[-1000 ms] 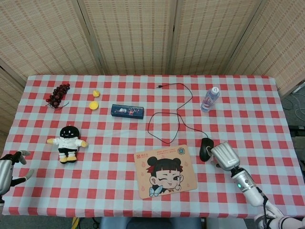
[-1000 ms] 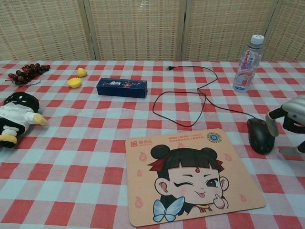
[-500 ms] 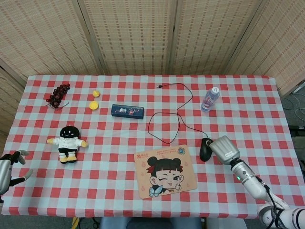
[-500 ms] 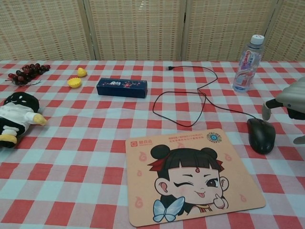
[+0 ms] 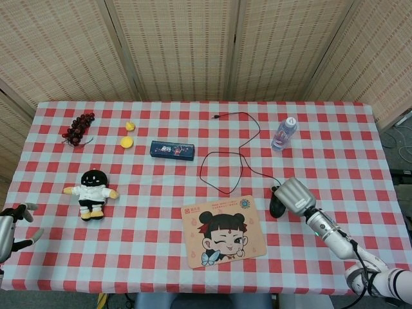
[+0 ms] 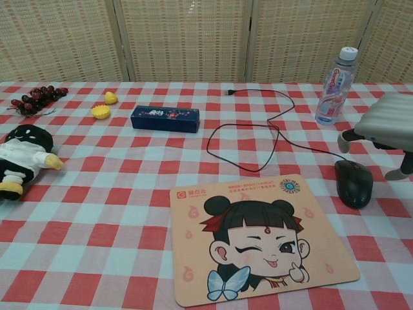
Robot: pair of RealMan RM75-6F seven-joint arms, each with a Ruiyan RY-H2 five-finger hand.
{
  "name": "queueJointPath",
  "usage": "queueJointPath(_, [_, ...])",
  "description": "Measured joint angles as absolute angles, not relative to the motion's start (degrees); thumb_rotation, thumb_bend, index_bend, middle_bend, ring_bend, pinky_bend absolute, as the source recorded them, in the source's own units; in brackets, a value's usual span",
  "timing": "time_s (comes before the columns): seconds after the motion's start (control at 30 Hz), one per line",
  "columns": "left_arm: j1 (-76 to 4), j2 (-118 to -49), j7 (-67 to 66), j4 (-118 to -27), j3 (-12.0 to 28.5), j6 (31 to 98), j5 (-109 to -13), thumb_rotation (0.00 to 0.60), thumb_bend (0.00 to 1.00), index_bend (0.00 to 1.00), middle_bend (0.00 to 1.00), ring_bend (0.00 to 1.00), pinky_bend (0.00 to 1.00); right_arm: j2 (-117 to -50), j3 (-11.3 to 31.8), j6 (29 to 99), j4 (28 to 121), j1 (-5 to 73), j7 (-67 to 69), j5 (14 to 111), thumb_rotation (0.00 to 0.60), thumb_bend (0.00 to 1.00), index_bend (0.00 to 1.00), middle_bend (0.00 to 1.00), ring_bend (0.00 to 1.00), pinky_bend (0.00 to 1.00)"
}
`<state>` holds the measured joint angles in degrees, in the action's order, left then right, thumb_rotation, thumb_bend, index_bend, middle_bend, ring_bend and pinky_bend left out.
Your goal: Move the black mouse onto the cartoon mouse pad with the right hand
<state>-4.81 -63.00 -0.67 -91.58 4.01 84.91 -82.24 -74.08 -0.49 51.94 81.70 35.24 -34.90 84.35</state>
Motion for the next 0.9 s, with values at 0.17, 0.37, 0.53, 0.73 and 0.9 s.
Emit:
queueJointPath(0.17, [-4.8, -63.0, -1.0, -91.6, 4.0, 84.9, -82.2, 0.600, 0.21, 0.46, 0.54, 0.47, 0.61, -74.5, -2.4, 53.4, 78.4, 35.9, -29.6, 90.5, 0.600, 0.00, 0.31, 1.00, 1.00, 1.00])
queueJointPath(0.37, [-4.8, -63.1, -1.3, -91.7, 3.9, 84.7, -82.2, 0.600, 0.21, 0.46, 0.54, 0.47, 0.61, -75.7, -4.6, 56.8, 72.5, 36.6, -22.8, 97.1, 0.600, 0.00, 0.31, 1.00, 1.00, 1.00])
queueJointPath(0.53, [-4.8, -63.1, -1.3, -91.7, 3.9, 84.6, -82.1, 0.600, 0.22, 0.46, 0.54, 0.47, 0.61, -77.6, -5.8, 58.0, 67.9, 36.9, -19.3, 99.3, 0.600, 0.00, 0.31, 1.00, 1.00, 1.00])
queueJointPath(0.73, [-4.8, -63.1, -1.1, -91.7, 3.9, 84.5, -82.0, 0.600, 0.21, 0.46, 0.54, 0.47, 0.61, -80.1, -6.5, 58.1, 64.4, 36.9, -18.0, 100.1, 0.600, 0.00, 0.31, 1.00, 1.00, 1.00])
queueJointPath(0.9, [-4.8, -63.0, -0.9, -91.7, 3.9, 84.5, -82.0, 0.600, 0.21, 0.46, 0.54, 0.47, 0.61, -81.5, -6.7, 58.2, 62.6, 36.8, -17.7, 100.3, 0.600, 0.00, 0.31, 1.00, 1.00, 1.00])
